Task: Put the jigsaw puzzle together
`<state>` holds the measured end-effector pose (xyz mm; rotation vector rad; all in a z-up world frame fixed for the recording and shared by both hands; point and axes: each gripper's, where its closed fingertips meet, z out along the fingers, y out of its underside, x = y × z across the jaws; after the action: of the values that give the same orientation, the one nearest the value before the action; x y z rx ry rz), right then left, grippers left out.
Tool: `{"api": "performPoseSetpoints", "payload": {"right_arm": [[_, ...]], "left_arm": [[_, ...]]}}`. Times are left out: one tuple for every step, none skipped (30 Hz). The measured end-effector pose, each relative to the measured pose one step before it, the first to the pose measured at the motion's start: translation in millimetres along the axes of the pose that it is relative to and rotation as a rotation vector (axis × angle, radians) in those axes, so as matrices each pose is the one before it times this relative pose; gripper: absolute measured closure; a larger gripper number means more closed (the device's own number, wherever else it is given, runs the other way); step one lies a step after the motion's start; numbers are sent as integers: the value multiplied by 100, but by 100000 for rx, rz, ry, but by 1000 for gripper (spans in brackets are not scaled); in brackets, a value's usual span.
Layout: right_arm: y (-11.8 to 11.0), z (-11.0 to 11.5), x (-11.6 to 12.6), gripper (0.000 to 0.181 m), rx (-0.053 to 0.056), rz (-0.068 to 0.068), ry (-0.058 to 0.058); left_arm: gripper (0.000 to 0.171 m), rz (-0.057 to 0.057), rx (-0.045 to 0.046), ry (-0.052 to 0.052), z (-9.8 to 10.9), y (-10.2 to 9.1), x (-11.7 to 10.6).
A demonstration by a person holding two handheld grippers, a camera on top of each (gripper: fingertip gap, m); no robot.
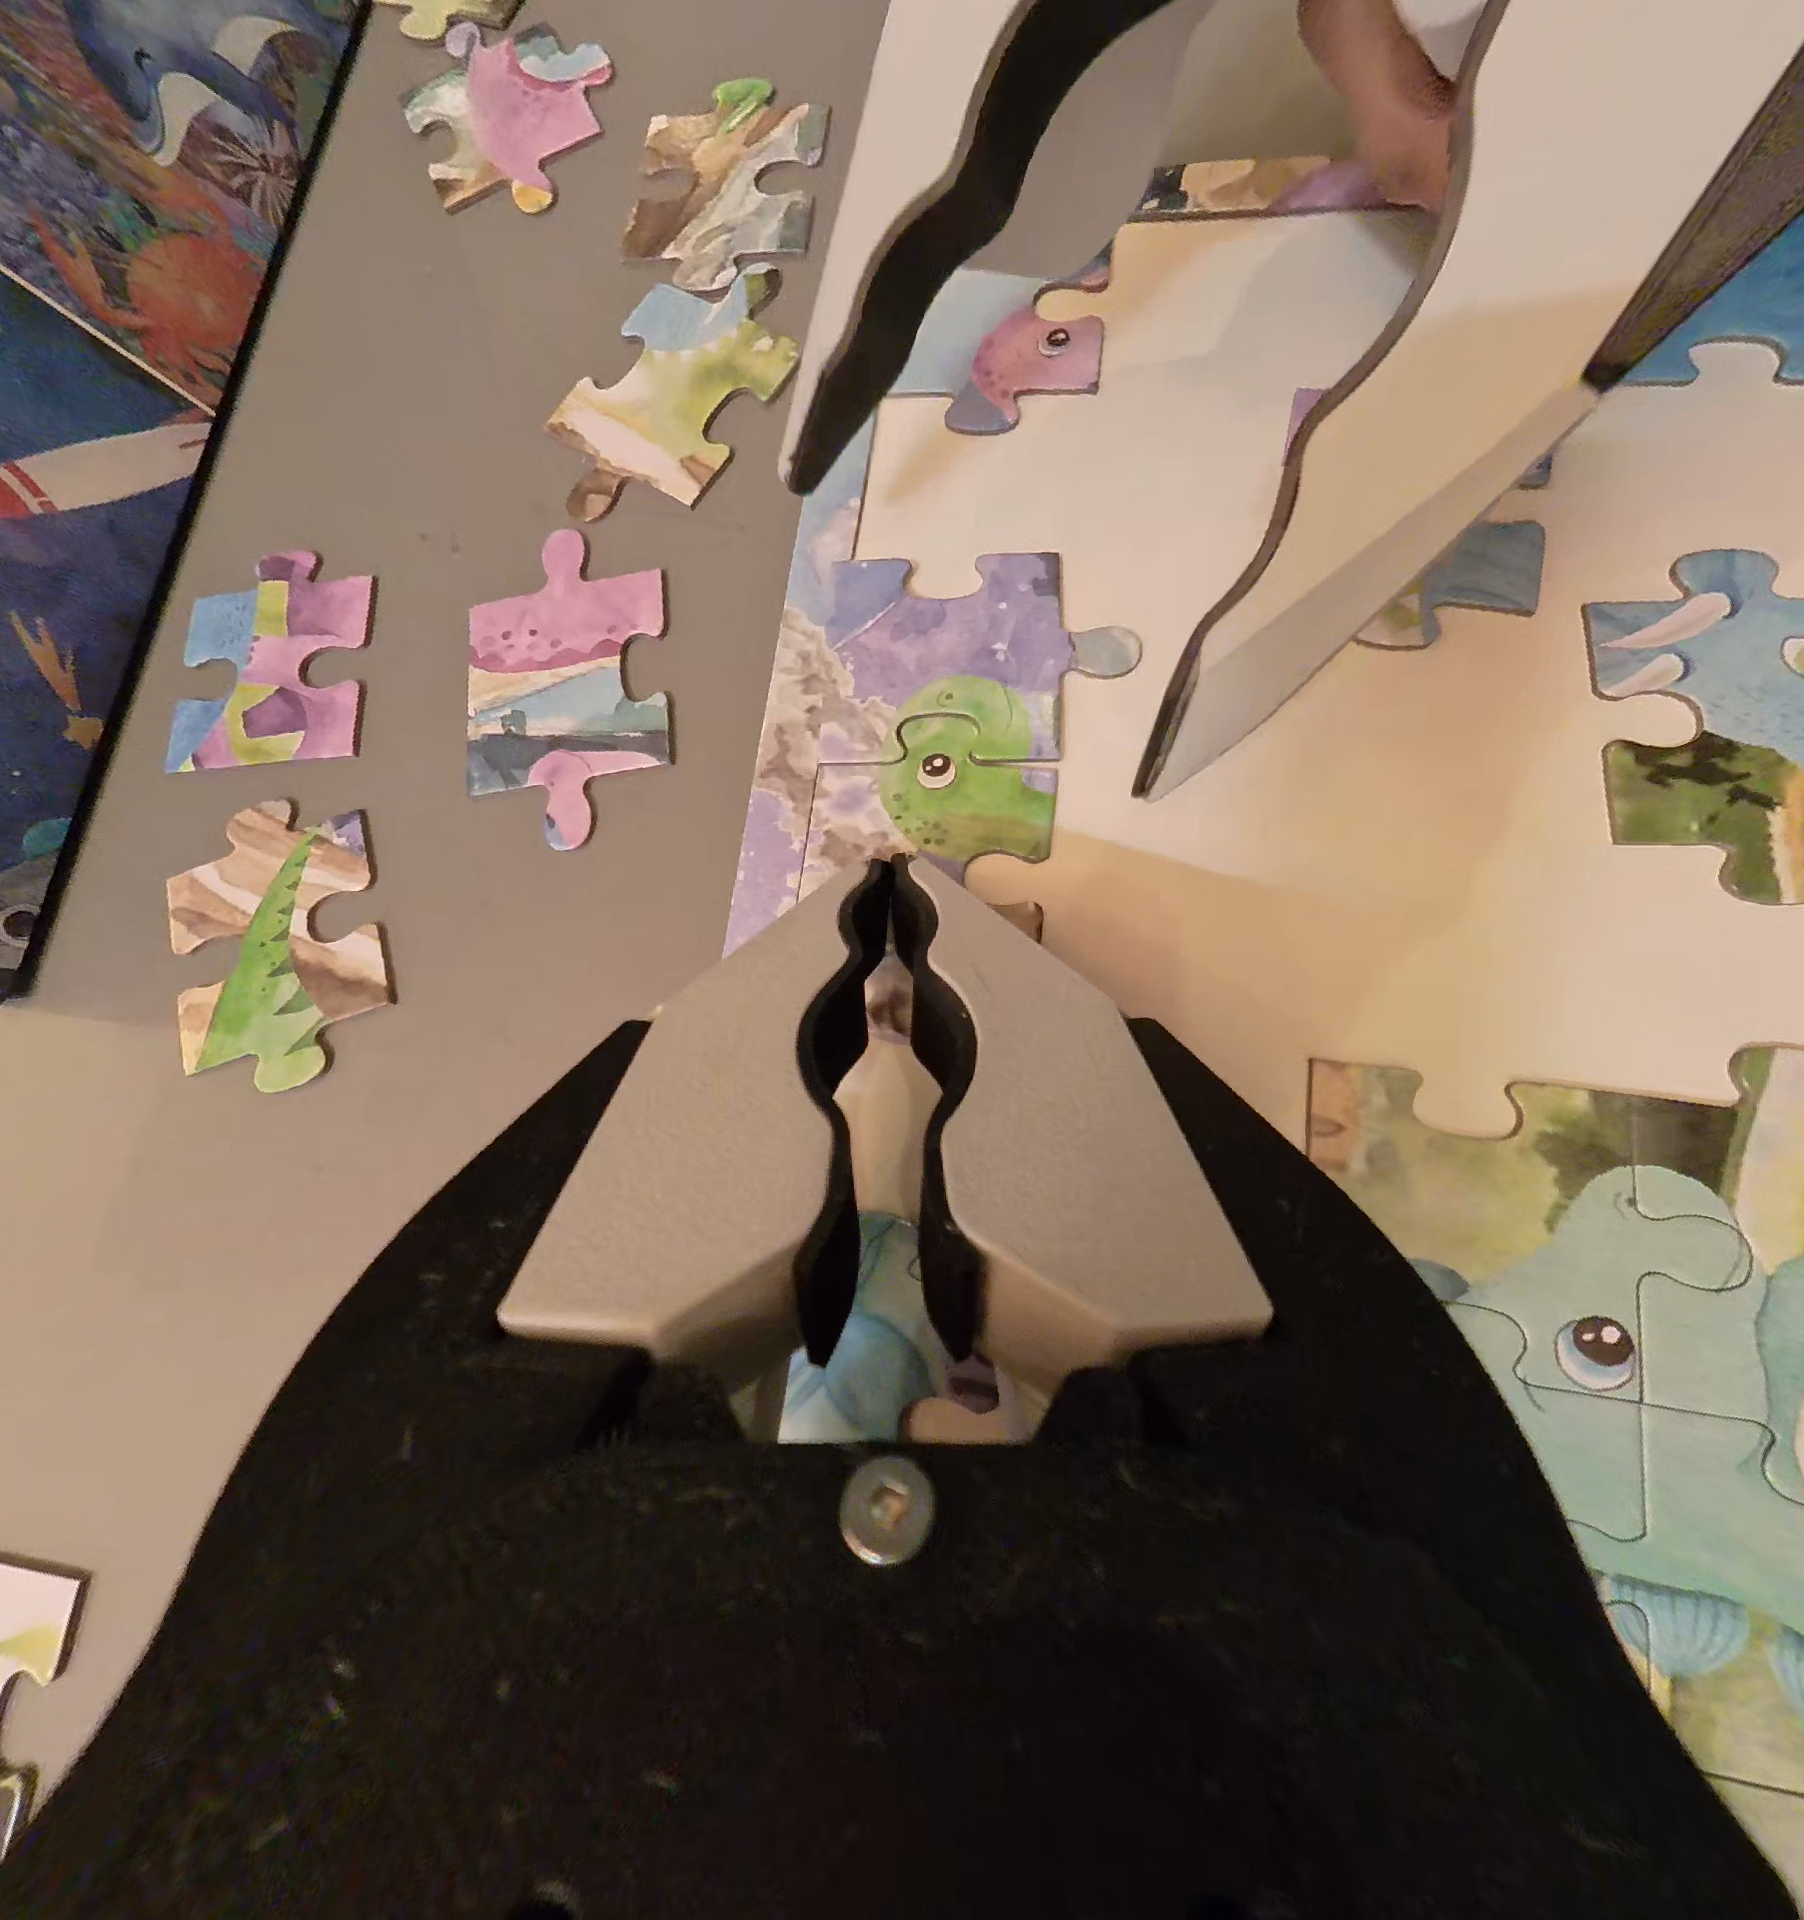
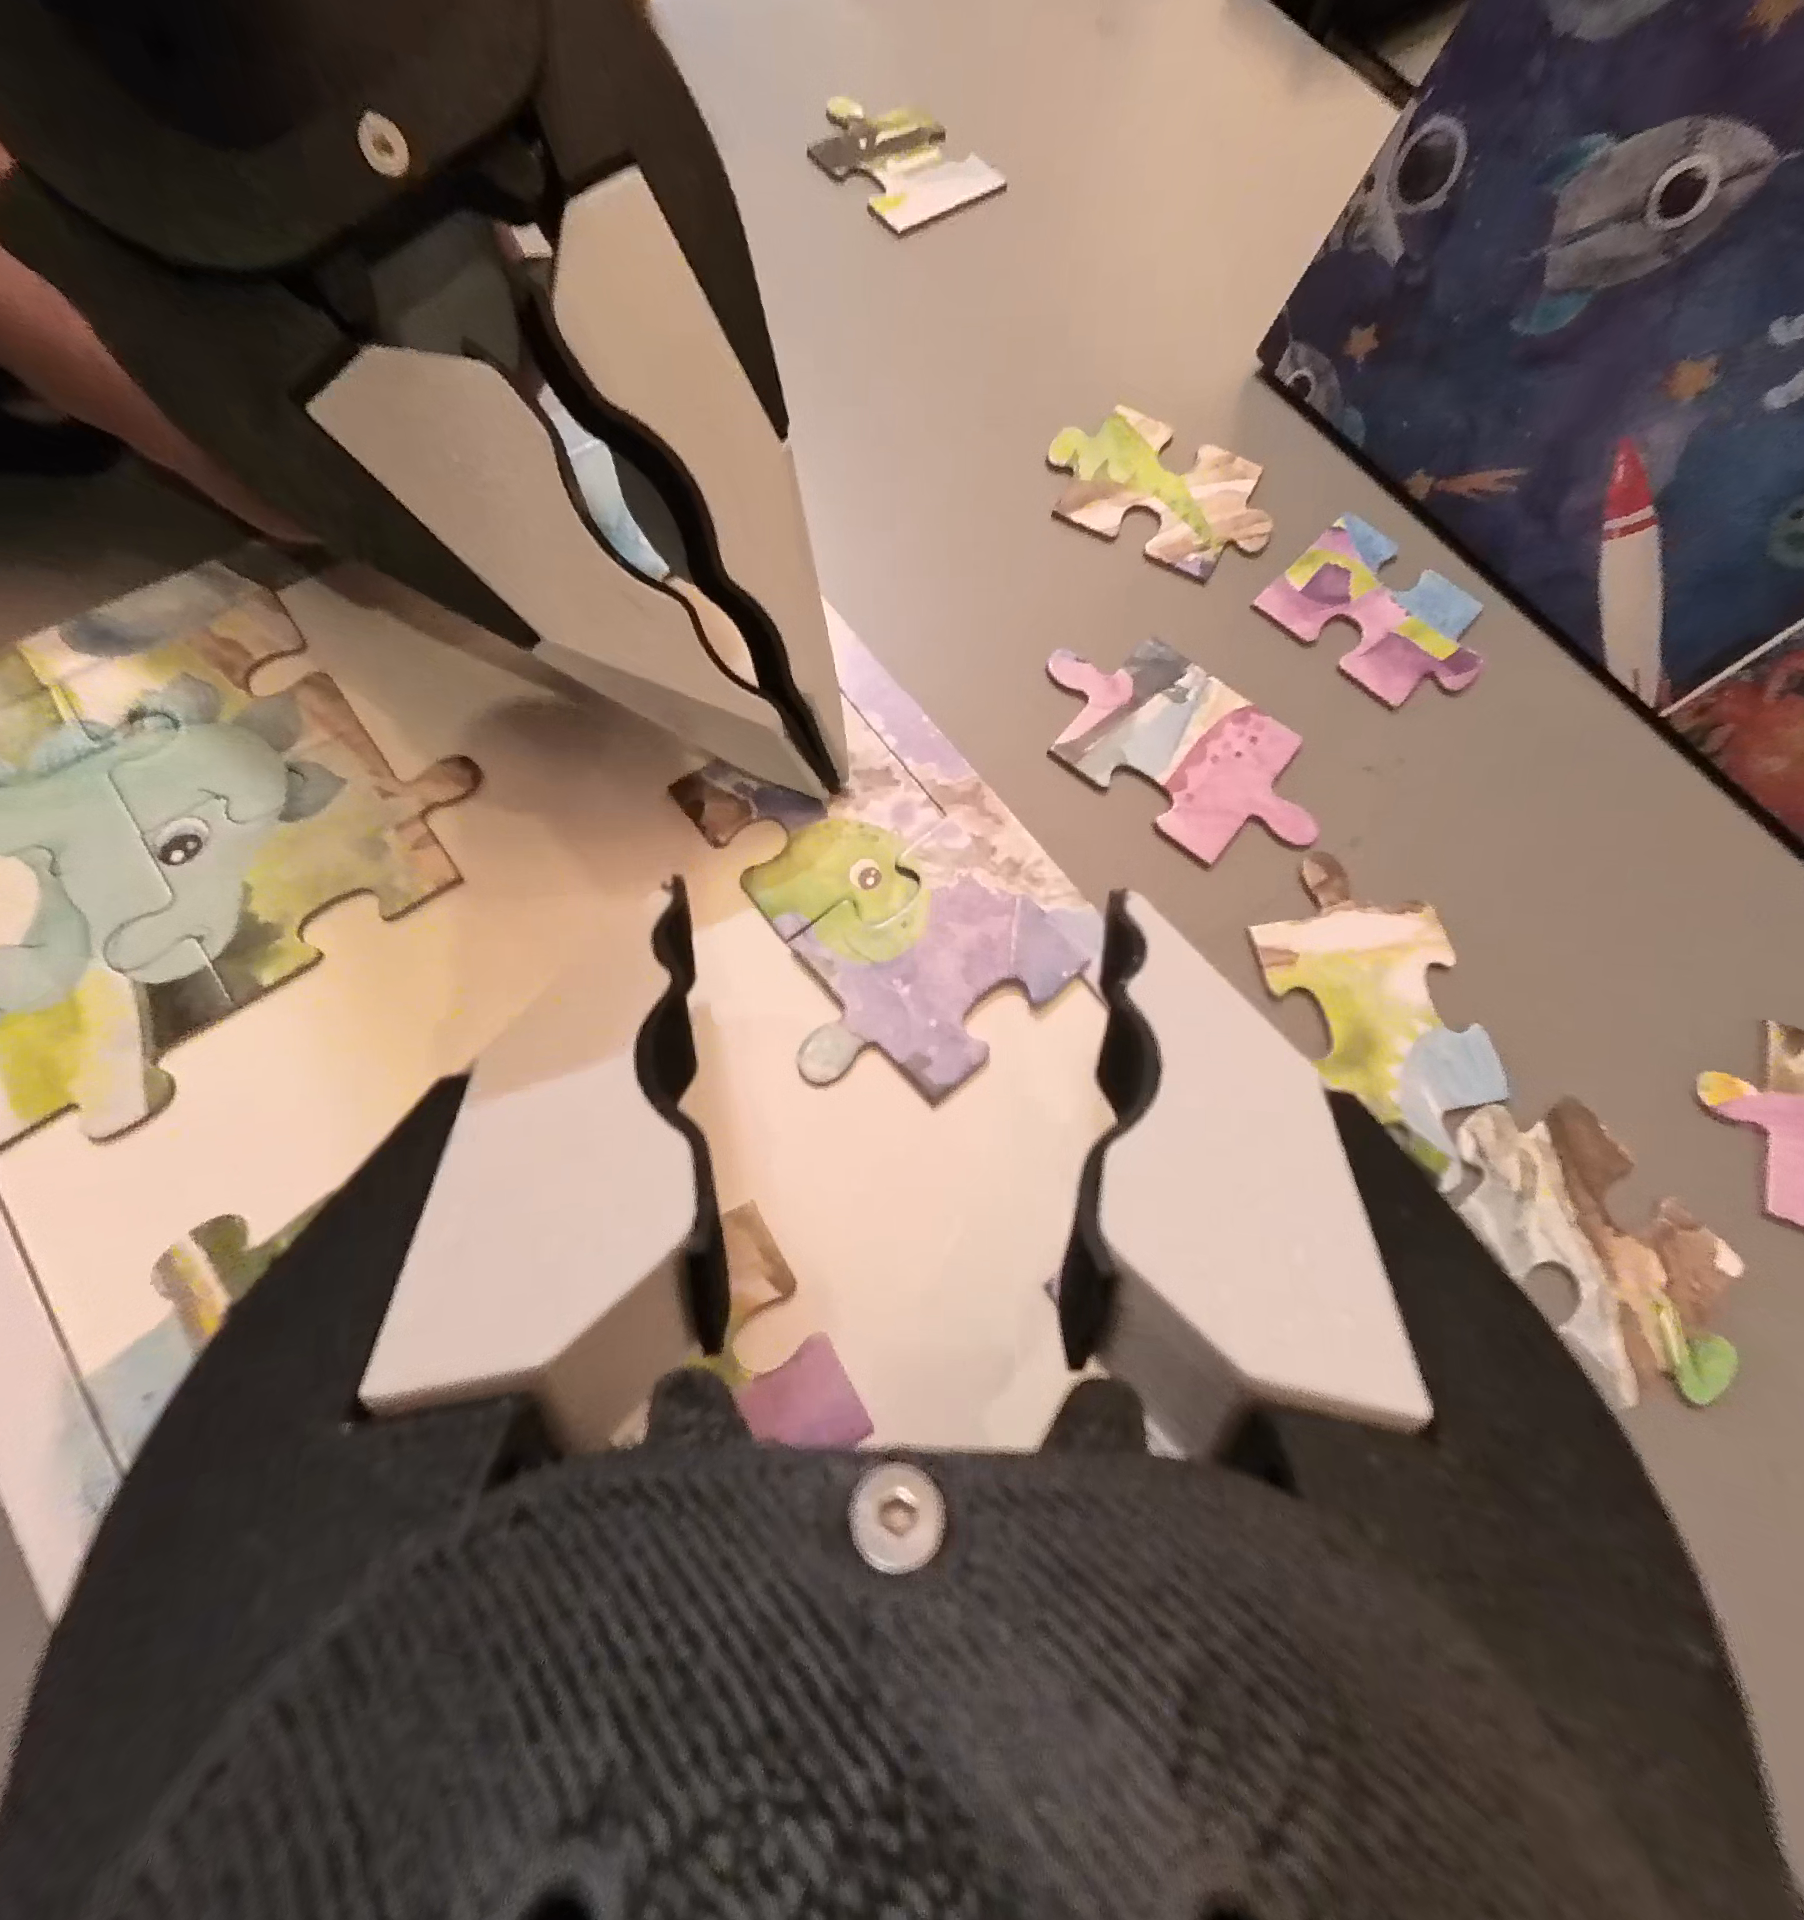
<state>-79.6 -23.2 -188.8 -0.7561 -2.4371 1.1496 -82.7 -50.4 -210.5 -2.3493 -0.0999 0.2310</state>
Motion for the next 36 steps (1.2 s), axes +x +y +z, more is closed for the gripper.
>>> {"api": "performPoseSetpoints", "payload": {"right_arm": [[253, 175, -62, 103, -1335, -280, -445], [281, 160, -7, 104, -1535, -51, -141], [393, 132, 90, 105, -2146, 346, 378], [484, 137, 100, 107, -2732, 503, 330], [436, 92, 111, 108, -2466, 734, 248], [40, -54, -4, 110, -155, 1669, -794], [99, -75, -64, 113, -619, 1356, -1125], [159, -27, 38, 114, -798, 880, -333], [138, -26, 23, 114, -539, 733, -289], [74, -56, -49, 116, -243, 779, -725], [55, -40, 16, 117, -203, 386, -172], [51, -60, 67, 119, -263, 134, 327], [41, -57, 83, 121, -372, 467, 381], [54, -67, 100, 126, -413, 472, 363], [53, -66, 43, 129, -408, -11, 166], [54, -72, 19, 133, -345, -33, -10], [61, -62, -5, 137, -383, 54, -89], [63, -71, -18, 143, -497, -78, -101], [54, -61, -34, 147, -509, -91, -137], [62, -54, -52, 150, -535, -150, -91], [58, -42, -83, 155, -670, -274, -194], [56, -50, -21, 156, -748, -168, 343], [49, -36, -12, 157, -647, -66, 460], [47, -38, -18, 156, -595, 39, 427], [33, -34, -14, 157, -450, -118, 334], [9, -22, 0, 157, -272, -229, 274], [13, 1, -9, 157, -267, 120, 177], [1, 0, 8, 156, -264, 480, 64], [3, 0, 2, 156, -309, 748, 6], [12, 5, 6, 156, -286, 924, 76], [18, -1, 15, 156, -308, 920, 298], [4, 2, 17, 157, -381, 913, 550], [-13, 16, 11, 157, -407, 405, 805], [-19, 3, 2, 157, -362, -94, 1103], [-49, 17, 6, 157, -206, -224, 1314], [-54, 24, -4, 157, -103, -380, 1428]], "left_arm": [[171, 127, -33, -89, 1, -2, 0], [171, 102, -13, -73, -5, 2, 2], [171, 39, 3, -37, 7, 7, -6], [171, -21, 31, 2, 2, -4, 2], [171, -65, 31, 48, -5, 3, 10], [171, -72, 43, 71, 0, 1, -6], [171, -87, 47, 100, 0, 0, -1], [171, -84, 49, 80, -2, 0, 6], [171, -51, -12, 45, 1, 2, 0], [171, 38, -6, -33, -2, 1, 3], [171, 87, -17, -78, 4, 9, -6], [171, 102, -13, -87, 2, -5, 2], [171, 121, -5, -84, -4, 1, -1], [171, 127, -2, -76, 3, 7, 1], [171, 67, 5, -46, 5, -8, 0], [171, 28, -1, -23, 0, 0, -5], [171, 29, 5, -14, 0, -1, -4], [171, 19, 8, -8, -1, -1, 7], [171, 7, -1, 0, 0, 0, -1], [171, 0, 4, 3, -7, 7, -1], [171, 10, 5, 0, 0, -1, -1], [171, 46, 5, -36, 5, -8, 3], [171, 89, -6, -73, 5, 8, -5], [171, 105, -4, -89, 3, -7, 1], [171, 116, -1, -91, -4, 0, -1], [171, 116, -3, -92, 12, 0, -8], [171, 121, -3, -85, -4, 0, -1], [171, 102, -3, -82, 3, -7, 2], [171, 95, 1, -72, 5, -7, -6], [171, 80, -1, -60, -2, 0, -4], [171, 66, -1, -55, 12, 0, 0], [171, 62, -5, -48, -2, 1, -1], [171, 55, 2, -42, 7, -7, -8], [171, 48, -3, -38, -2, 0, 1], [171, 46, -3, -42, 5, -7, 2], [171, 45, 1, -45, -2, 0, 0]]}}
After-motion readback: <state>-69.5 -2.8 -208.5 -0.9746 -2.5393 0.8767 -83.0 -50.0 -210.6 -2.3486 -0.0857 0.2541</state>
